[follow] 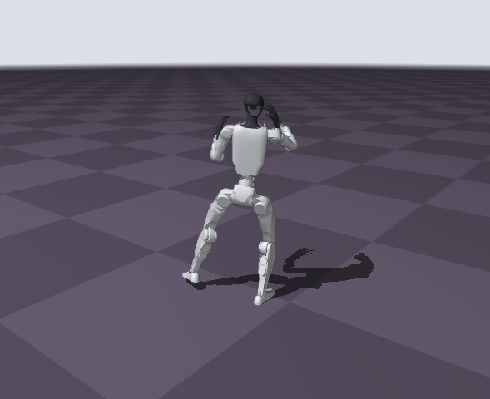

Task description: Kungfu

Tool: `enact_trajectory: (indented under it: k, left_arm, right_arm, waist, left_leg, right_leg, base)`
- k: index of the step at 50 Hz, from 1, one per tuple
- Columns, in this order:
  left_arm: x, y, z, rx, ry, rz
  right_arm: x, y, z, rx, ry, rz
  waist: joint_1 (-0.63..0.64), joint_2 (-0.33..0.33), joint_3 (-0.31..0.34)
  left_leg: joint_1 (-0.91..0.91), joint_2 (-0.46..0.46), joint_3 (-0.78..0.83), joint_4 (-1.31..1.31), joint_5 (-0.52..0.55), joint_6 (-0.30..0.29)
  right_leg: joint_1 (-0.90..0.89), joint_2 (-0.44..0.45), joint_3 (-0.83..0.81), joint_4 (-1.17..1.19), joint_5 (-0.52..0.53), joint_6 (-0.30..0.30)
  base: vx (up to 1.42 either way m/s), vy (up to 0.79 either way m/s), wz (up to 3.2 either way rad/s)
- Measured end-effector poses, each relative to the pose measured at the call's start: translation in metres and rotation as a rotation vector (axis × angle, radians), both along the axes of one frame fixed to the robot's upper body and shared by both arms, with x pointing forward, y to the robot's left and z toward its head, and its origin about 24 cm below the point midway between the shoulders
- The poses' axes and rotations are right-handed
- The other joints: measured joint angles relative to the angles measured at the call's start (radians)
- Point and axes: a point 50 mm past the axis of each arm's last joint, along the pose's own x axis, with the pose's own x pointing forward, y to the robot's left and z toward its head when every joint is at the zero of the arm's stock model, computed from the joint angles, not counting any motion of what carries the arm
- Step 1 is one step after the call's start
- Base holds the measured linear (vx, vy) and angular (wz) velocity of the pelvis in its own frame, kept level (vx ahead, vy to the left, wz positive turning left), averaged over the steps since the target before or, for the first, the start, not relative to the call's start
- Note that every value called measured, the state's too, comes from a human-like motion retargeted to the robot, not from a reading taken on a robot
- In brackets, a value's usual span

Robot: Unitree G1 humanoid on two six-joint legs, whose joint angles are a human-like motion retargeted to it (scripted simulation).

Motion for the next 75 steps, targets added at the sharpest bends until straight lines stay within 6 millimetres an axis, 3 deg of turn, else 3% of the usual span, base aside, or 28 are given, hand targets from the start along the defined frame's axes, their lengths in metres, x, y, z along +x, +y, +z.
enact_trajectory:
  k: [2, 3, 5, 9, 15, 18, 20, 23, 25, 27, 28, 30, 33, 35, 38, 40, 41, 42, 44, 46, 48, 50, 54, 56, 60, 63, 68, 75]
  left_arm:
    - [0.006, -0.015, -0.002, 0.17, 0.038, 0.012]
    - [0.011, -0.025, -0.004, 0.255, 0.056, 0.009]
    - [0.024, -0.05, -0.01, 0.399, 0.097, -0.039]
    - [0.049, -0.118, -0.026, 0.547, 0.187, -0.305]
    - [0.044, -0.226, -0.029, 0.694, 0.181, -0.724]
    - [0.035, -0.257, -0.023, 0.718, 0.139, -0.801]
    - [0.03, -0.267, -0.018, 0.72, 0.113, -0.835]
    - [0.026, -0.273, -0.016, 0.746, 0.086, -0.861]
    - [0.029, -0.269, -0.014, 0.785, 0.07, -0.842]
    - [0.03, -0.266, -0.009, 0.823, 0.035, -0.825]
    - [0.032, -0.263, -0.004, 0.832, 0.014, -0.815]
    - [0.035, -0.26, 0.0, 0.836, 0.001, -0.802]
    - [0.036, -0.26, 0.001, 0.809, 0.015, -0.822]
    - [0.035, -0.261, -0.001, 0.789, 0.03, -0.848]
    - [0.033, -0.262, -0.013, 0.767, 0.074, -0.872]
    - [0.029, -0.263, -0.023, 0.754, 0.096, -0.888]
    - [0.027, -0.261, -0.029, 0.76, 0.114, -0.886]
    - [0.026, -0.259, -0.037, 0.766, 0.134, -0.883]
    - [0.024, -0.251, -0.058, 0.781, 0.195, -0.865]
    - [0.023, -0.239, -0.081, 0.788, 0.281, -0.833]
    - [0.022, -0.222, -0.102, 0.785, 0.379, -0.79]
    - [0.022, -0.203, -0.121, 0.763, 0.483, -0.745]
    - [0.027, -0.148, -0.154, 0.714, 0.723, -0.632]
    - [0.025, -0.118, -0.172, 0.691, 0.874, -0.592]
    - [0.003, -0.066, -0.206, 0.586, 1.154, -0.538]
    - [-0.016, -0.043, -0.222, 0.414, 1.267, -0.517]
    - [-0.039, -0.034, -0.234, 0.251, 1.29, -0.46]
    - [-0.032, -0.07, -0.243, 0.287, 1.257, -0.483]
  right_arm:
    - [0.013, -0.027, -0.023, -0.05, 0.118, -0.17]
    - [0.017, -0.043, -0.035, -0.106, 0.175, -0.266]
    - [0.02, -0.083, -0.056, -0.228, 0.289, -0.48]
    - [0.01, -0.176, -0.089, -0.48, 0.471, -0.948]
    - [-0.035, -0.322, -0.123, -0.694, 0.691, -1.764]
    - [-0.065, -0.364, -0.141, -0.645, 0.874, -2.067]
    - [-0.082, -0.376, -0.156, -0.47, 1.048, -2.181]
    - [-0.094, -0.375, -0.178, -0.254, 1.308, -2.113]
    - [-0.089, -0.368, -0.187, -0.193, 1.374, -2.005]
    - [-0.08, -0.358, -0.192, -0.196, 1.365, -1.924]
    - [-0.074, -0.353, -0.195, -0.199, 1.344, -1.904]
    - [-0.063, -0.344, -0.203, -0.24, 1.319, -1.878]
    - [-0.052, -0.329, -0.221, -0.342, 1.366, -1.819]
    - [-0.05, -0.32, -0.235, -0.42, 1.435, -1.761]
    - [-0.057, -0.316, -0.253, -0.538, 1.544, -1.73]
    - [-0.071, -0.322, -0.261, -0.578, 1.608, -1.783]
    - [-0.077, -0.323, -0.267, -0.567, 1.639, -1.808]
    - [-0.083, -0.322, -0.273, -0.553, 1.672, -1.83]
    - [-0.092, -0.317, -0.289, -0.507, 1.738, -1.855]
    - [-0.095, -0.308, -0.302, -0.463, 1.788, -1.841]
    - [-0.093, -0.296, -0.314, -0.446, 1.82, -1.8]
    - [-0.09, -0.284, -0.325, -0.45, 1.845, -1.76]
    - [-0.095, -0.249, -0.358, -0.49, 1.905, -1.673]
    - [-0.111, -0.231, -0.377, -0.528, 1.96, -1.63]
    - [-0.165, -0.195, -0.414, -0.611, 2.14, -1.524]
    - [-0.202, -0.177, -0.429, -0.619, 2.273, -1.464]
    - [-0.233, -0.166, -0.436, -0.599, 2.406, -1.399]
    - [-0.204, -0.175, -0.429, -0.463, 2.349, -1.42]
  waist:
    - [-0.053, -0.021, -0.003]
    - [-0.074, -0.025, -0.002]
    - [-0.114, -0.031, -0.008]
    - [-0.116, -0.059, -0.03]
    - [-0.09, -0.063, 0.016]
    - [-0.047, -0.067, 0.062]
    - [-0.039, -0.087, 0.081]
    - [-0.056, -0.136, 0.069]
    - [-0.081, -0.186, 0.043]
    - [-0.099, -0.195, 0.03]
    - [-0.104, -0.191, 0.032]
    - [-0.094, -0.162, 0.023]
    - [-0.082, -0.082, 0.053]
    - [-0.14, 0.036, 0.081]
    - [-0.219, 0.241, 0.11]
    - [-0.276, 0.292, 0.138]
    - [-0.288, 0.296, 0.152]
    - [-0.296, 0.3, 0.162]
    - [-0.292, 0.308, 0.163]
    - [-0.276, 0.328, 0.158]
    - [-0.278, 0.351, 0.165]
    - [-0.279, 0.341, 0.18]
    - [-0.307, 0.295, 0.209]
    - [-0.302, 0.242, 0.193]
    - [-0.254, 0.108, 0.092]
    - [-0.208, 0.007, 0.017]
    - [-0.185, -0.054, -0.017]
    - [-0.253, 0.05, 0.047]
  left_leg:
    - [0.025, -0.017, 0.034, -0.005, 0.016, 0.029]
    - [0.014, -0.042, -0.044, 0.018, -0.021, 0.005]
    - [-0.046, -0.1, -0.216, 0.138, -0.165, -0.048]
    - [-0.103, -0.25, -0.203, 0.296, -0.393, -0.051]
    - [-0.166, -0.396, -0.205, 0.302, -0.545, 0.02]
    - [-0.154, -0.417, -0.235, 0.211, -0.562, 0.013]
    - [-0.149, -0.422, -0.236, 0.177, -0.464, 0.149]
    - [-0.094, -0.404, -0.201, 0.167, -0.55, 0.179]
    - [-0.086, -0.387, -0.168, 0.156, -0.573, 0.162]
    - [-0.121, -0.279, -0.178, 0.192, -0.58, 0.109]
    - [-0.152, -0.203, -0.192, 0.222, -0.568, 0.062]
    - [-0.19, -0.104, -0.179, 0.266, -0.577, 0.047]
    - [-0.19, 0.009, -0.178, 0.282, -0.587, 0.077]
    - [-0.228, 0.044, -0.275, 0.277, -0.6, 0.12]
    - [-0.314, 0.079, -0.438, 0.284, -0.621, 0.19]
    - [-0.323, 0.003, -0.486, 0.315, -0.647, 0.248]
    - [-0.317, -0.015, -0.495, 0.321, -0.654, 0.261]
    - [-0.311, -0.029, -0.502, 0.322, -0.658, 0.272]
    - [-0.301, -0.033, -0.505, 0.3, -0.661, 0.283]
    - [-0.305, -0.012, -0.501, 0.281, -0.666, 0.285]
    - [-0.326, 0.011, -0.509, 0.281, -0.672, 0.29]
    - [-0.336, 0.011, -0.495, 0.305, -0.686, 0.308]
    - [-0.357, -0.002, -0.503, 0.337, -0.695, 0.296]
    - [-0.331, -0.026, -0.474, 0.327, -0.692, 0.282]
    - [-0.264, -0.089, -0.376, 0.281, -0.69, 0.238]
    - [-0.2, -0.157, -0.277, 0.23, -0.685, 0.195]
    - [-0.102, -0.256, -0.179, 0.165, -0.677, 0.151]
    - [-0.001, -0.244, -0.147, 0.155, -0.687, 0.081]
  right_leg:
    - [0.011, 0.027, 0.027, -0.063, 0.04, -0.013]
    - [0.02, 0.044, 0.045, -0.097, 0.064, -0.017]
    - [0.042, 0.063, 0.046, -0.173, 0.116, -0.029]
    - [0.057, 0.089, 0.087, -0.301, 0.201, -0.054]
    - [0.114, 0.203, 0.16, -0.421, 0.269, -0.094]
    - [0.157, 0.283, 0.242, -0.458, 0.281, -0.114]
    - [0.188, 0.307, 0.288, -0.474, 0.278, -0.113]
    - [0.186, 0.34, 0.311, -0.436, 0.241, -0.059]
    - [0.129, 0.338, 0.294, -0.356, 0.221, 0.063]
    - [0.036, 0.394, 0.151, -0.243, 0.243, 0.199]
    - [-0.042, 0.474, 0.086, -0.142, 0.253, 0.199]
    - [-0.212, 0.523, 0.004, 0.136, 0.255, 0.199]
    - [-0.413, 0.425, -0.083, 0.598, 0.265, 0.199]
    - [-0.506, 0.318, -0.128, 0.807, 0.305, 0.199]
    - [-0.548, 0.093, -0.018, 0.836, 0.492, 0.199]
    - [-0.522, -0.257, 0.038, 0.717, 0.65, 0.023]
    - [-0.523, -0.368, 0.06, 0.584, 0.695, -0.08]
    - [-0.525, -0.45, 0.094, 0.439, 0.728, -0.161]
    - [-0.532, -0.485, 0.208, 0.115, 0.73, -0.235]
    - [-0.54, -0.464, 0.293, -0.121, 0.68, -0.274]
    - [-0.54, -0.389, 0.385, -0.232, 0.674, -0.223]
    - [-0.566, -0.374, 0.345, -0.19, 0.643, -0.164]
    - [-0.604, -0.364, 0.111, 0.18, 0.595, -0.178]
    - [-0.595, -0.309, 0.079, 0.329, 0.587, -0.112]
    - [-0.574, -0.128, 0.101, 0.434, 0.534, 0.102]
    - [-0.561, -0.112, 0.083, 0.381, 0.491, 0.107]
    - [-0.485, -0.156, 0.06, 0.142, 0.5, 0.042]
    - [-0.354, -0.183, -0.013, -0.195, 0.45, -0.121]
  base:
    - [-0.32, -0.49, -0.77]
    - [-0.26, -0.45, -0.63]
    - [-0.16, -0.37, -0.58]
    - [-0.02, -0.27, -1.12]
    - [-0.03, -0.21, -1.2]
    - [-0.01, -0.11, -1.84]
    - [0.12, -0.13, -1.41]
    - [0.21, -0.21, -0.99]
    - [0.12, -0.31, -1.07]
    - [-0.22, -1.02, -0.93]
    - [-0.33, -1.31, -1.08]
    - [-0.22, -0.59, -1.57]
    - [-0.08, 0.15, -1.2]
    - [0.05, 0.41, 0.5]
    - [0.15, 0.64, 1.04]
    - [0.22, 0.41, 1.71]
    - [0.13, 0.07, 1.36]
    - [0.07, -0.07, 0.79]
    - [0.06, -0.07, 0.18]
    - [-0.03, -0.01, -0.56]
    - [-0.1, -0.09, -0.54]
    - [-0.11, -0.27, -0.25]
    - [-0.1, -0.29, 0.21]
    - [0.1, -0.35, 0.32]
    - [0.24, -0.35, 0.1]
    - [0.27, -0.33, -0.14]
    - [0.16, -0.32, -0.01]
    - [-0.02, -0.5, -0.03]
